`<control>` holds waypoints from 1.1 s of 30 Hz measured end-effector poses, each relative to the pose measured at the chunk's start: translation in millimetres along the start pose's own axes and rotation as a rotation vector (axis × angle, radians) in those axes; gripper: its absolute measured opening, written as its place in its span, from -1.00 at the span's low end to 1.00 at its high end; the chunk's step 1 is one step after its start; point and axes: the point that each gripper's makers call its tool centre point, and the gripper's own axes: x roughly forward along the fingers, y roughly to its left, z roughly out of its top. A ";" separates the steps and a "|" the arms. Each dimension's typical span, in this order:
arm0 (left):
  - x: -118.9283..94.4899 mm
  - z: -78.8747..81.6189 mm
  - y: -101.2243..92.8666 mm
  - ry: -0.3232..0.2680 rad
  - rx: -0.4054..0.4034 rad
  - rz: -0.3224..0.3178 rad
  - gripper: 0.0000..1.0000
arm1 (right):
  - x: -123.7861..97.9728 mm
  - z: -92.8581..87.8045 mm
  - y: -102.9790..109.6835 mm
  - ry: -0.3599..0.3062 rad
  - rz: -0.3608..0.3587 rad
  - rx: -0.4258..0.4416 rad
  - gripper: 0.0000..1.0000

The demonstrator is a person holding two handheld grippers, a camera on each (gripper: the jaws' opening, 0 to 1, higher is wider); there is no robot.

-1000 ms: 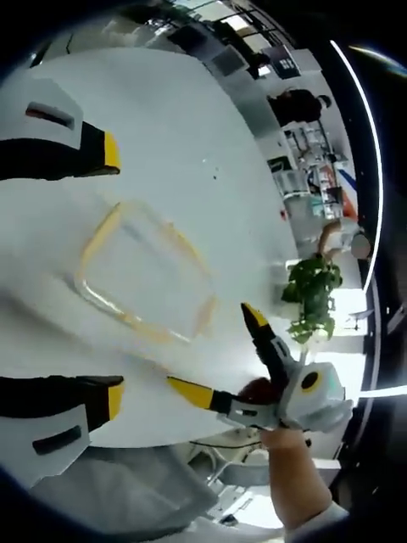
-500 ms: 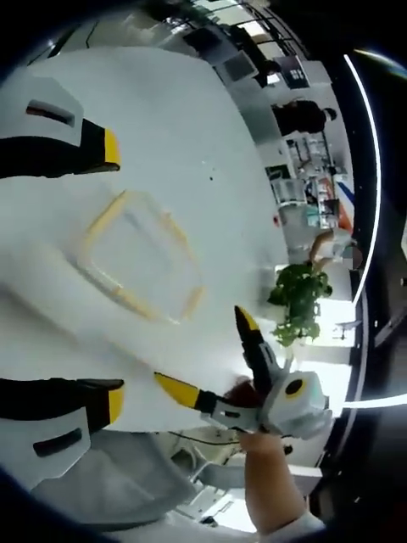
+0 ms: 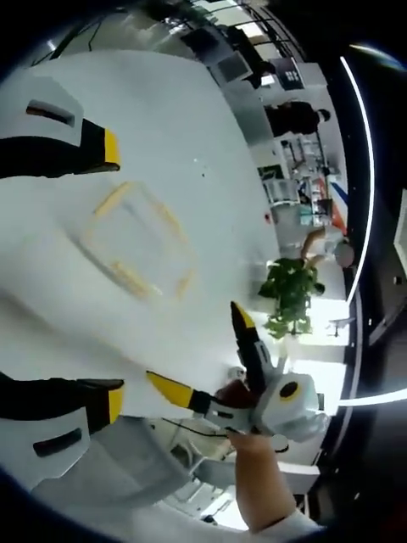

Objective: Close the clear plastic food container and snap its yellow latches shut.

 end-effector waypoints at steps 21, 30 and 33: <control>-32.4 -20.6 -33.5 -0.032 -0.049 0.016 0.99 | -26.5 -3.1 51.1 -0.062 0.035 0.058 0.98; -38.3 -28.3 -46.5 -0.011 -0.063 0.019 0.98 | -34.0 -4.5 63.3 -0.080 0.046 0.083 0.98; -39.4 -32.5 -50.6 -0.002 -0.073 0.016 0.98 | -35.8 -6.8 66.6 -0.076 0.045 0.078 0.98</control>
